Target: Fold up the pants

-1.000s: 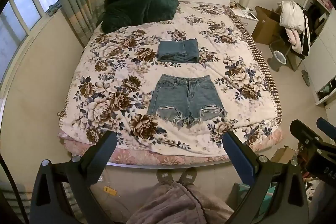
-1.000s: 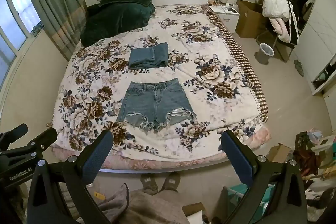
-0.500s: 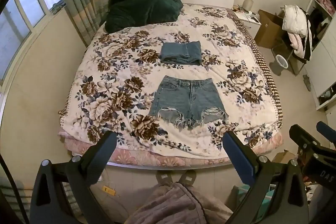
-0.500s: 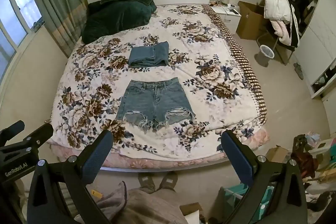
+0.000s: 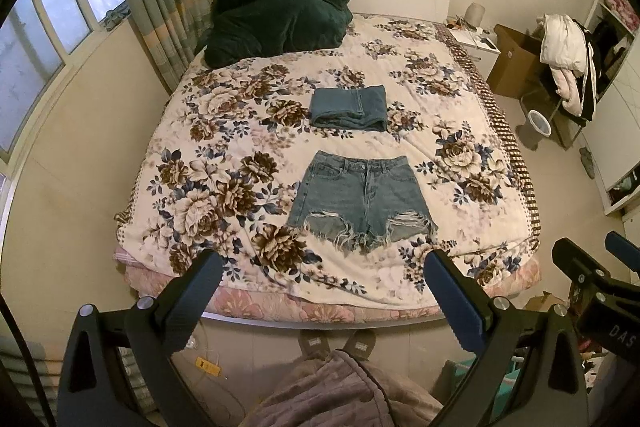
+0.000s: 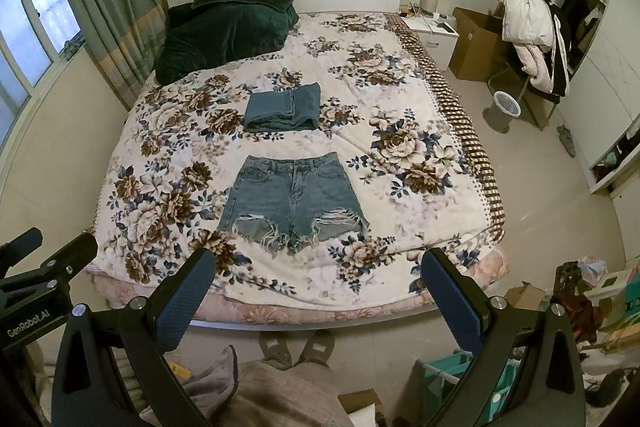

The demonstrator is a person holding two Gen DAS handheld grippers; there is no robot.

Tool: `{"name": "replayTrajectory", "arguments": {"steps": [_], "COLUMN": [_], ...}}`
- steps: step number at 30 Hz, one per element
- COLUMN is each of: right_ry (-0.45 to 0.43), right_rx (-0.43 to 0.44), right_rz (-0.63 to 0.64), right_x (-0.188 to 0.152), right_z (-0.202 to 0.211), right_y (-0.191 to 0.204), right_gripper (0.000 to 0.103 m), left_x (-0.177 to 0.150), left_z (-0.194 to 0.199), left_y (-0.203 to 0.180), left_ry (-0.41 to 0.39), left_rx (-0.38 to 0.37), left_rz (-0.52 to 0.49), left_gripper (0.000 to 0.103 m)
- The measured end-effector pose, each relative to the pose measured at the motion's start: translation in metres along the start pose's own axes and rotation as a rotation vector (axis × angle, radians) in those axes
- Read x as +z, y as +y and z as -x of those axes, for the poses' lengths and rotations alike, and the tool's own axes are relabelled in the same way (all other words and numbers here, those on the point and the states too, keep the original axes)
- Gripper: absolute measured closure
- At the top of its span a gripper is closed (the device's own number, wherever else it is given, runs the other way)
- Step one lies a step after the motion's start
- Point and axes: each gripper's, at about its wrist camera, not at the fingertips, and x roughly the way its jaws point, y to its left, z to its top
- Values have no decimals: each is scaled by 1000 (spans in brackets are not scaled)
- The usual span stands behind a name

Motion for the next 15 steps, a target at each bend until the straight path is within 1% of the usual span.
{"name": "replayTrajectory", "arguments": {"steps": [6, 9, 11, 15], "right_ry": [-1, -3, -5, -7], "right_rx": [-1, -3, 0, -1], "right_rz": [2, 3, 8, 7], "right_x": [1, 4, 3, 3], "right_z": [1, 2, 2, 2], "right_y": [2, -1, -1, 0], "right_gripper": [0, 0, 0, 0], "left_x": [22, 26, 21, 21], "left_z": [8, 8, 9, 9], "left_y": [6, 6, 5, 5], "left_ry": [-11, -13, -16, -18], "left_rx": [1, 2, 3, 4], "left_rz": [8, 11, 8, 7], "left_gripper": [0, 0, 0, 0]}}
